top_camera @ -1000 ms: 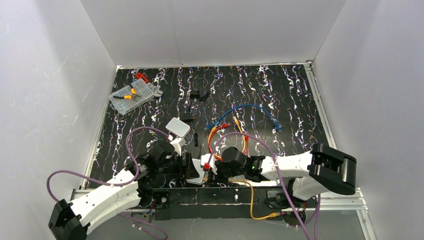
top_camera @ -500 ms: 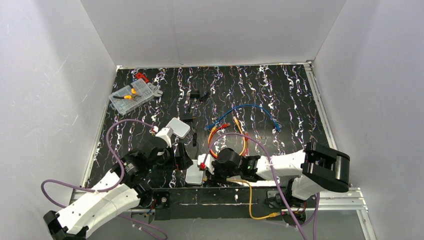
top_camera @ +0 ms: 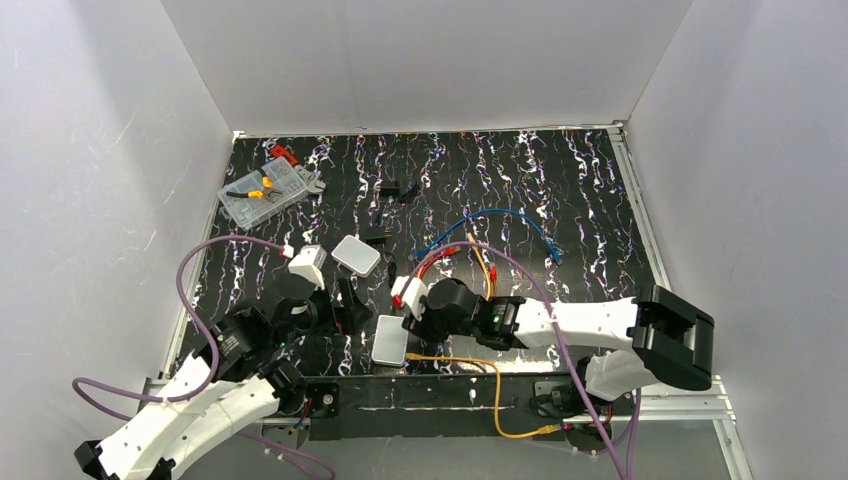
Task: Insert the plug into the switch port
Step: Insert the connector into the switch port, then pick up the connector from the center of the board.
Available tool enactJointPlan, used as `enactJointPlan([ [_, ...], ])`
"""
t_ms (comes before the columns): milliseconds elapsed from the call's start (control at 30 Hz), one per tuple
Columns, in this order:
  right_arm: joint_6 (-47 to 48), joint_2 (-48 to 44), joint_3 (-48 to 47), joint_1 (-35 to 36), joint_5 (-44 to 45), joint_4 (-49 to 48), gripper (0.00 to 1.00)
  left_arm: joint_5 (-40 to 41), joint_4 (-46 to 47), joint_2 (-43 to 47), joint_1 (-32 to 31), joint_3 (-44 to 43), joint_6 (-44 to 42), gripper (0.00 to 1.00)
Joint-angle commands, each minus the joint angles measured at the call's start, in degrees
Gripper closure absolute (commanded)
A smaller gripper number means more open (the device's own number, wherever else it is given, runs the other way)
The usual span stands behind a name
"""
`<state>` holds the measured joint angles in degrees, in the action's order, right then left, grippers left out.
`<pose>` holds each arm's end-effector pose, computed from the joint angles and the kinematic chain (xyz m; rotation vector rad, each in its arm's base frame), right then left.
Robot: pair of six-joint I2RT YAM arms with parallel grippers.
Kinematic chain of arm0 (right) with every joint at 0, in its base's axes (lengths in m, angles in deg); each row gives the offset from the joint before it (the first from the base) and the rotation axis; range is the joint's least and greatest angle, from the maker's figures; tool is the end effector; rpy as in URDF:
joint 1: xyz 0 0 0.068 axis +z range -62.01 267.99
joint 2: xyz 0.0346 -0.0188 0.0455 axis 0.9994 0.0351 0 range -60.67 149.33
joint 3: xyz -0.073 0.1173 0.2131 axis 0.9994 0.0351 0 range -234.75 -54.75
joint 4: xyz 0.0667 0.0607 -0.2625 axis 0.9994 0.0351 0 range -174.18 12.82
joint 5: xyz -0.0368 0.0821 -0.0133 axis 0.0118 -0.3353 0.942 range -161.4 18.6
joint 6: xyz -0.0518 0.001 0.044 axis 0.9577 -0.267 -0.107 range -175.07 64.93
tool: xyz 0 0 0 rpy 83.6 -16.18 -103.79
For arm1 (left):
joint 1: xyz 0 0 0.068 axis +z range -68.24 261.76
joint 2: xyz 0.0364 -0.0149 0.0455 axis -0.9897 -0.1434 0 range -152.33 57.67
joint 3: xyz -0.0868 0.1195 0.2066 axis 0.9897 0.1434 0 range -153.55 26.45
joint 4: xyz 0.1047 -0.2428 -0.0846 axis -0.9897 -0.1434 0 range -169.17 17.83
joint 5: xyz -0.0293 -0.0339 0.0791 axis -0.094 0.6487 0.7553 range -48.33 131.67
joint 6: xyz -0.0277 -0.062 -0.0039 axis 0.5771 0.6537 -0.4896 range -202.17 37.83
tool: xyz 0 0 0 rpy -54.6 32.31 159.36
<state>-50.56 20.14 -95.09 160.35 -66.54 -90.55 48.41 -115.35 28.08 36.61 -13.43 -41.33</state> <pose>0.1031 0.3089 0.1583 -1.3427 1.7723 0.5800 0.1191 -0.1105 0.2704 0.0122 2.2357 -0.7331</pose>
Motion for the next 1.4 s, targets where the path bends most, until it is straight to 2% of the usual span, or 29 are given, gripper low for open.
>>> enactJointPlan([
  [0, -3.6, -3.4, -5.5, -4.0, 9.1, 5.4, 0.47, 2.9, -4.0, 1.6, -0.2, -3.6, -3.1, 0.02],
  [333, -11.0, -6.8, -11.5, -13.5, 16.6, 12.4, 0.47, 3.4, -6.1, 5.0, -0.3, -8.4, -8.8, 0.02],
  [500, -15.4, -5.5, -15.7, -18.6, 14.0, 15.6, 0.46, 2.8, -5.0, 7.1, -0.2, -7.1, -10.0, 0.02],
  [667, -13.7, -2.6, -19.0, -19.2, 14.4, 14.6, 0.38, 2.7, -4.3, 9.0, -0.2, -5.9, -10.4, 0.02],
  [833, -13.4, 2.0, -24.2, -19.5, 13.6, 15.6, 0.37, 2.4, -3.5, 9.5, -0.2, -5.3, -10.8, 0.02],
  [1100, -13.4, 10.2, -32.8, -19.5, 4.6, 17.1, 0.37, 2.4, -3.4, 9.3, -0.3, -5.2, -11.0, 0.02],
  [1367, -14.1, 18.6, -41.2, -19.5, 1.4, 19.3, 0.36, 2.7, -3.4, 9.5, -0.3, -5.1, -10.8, 0.02],
])
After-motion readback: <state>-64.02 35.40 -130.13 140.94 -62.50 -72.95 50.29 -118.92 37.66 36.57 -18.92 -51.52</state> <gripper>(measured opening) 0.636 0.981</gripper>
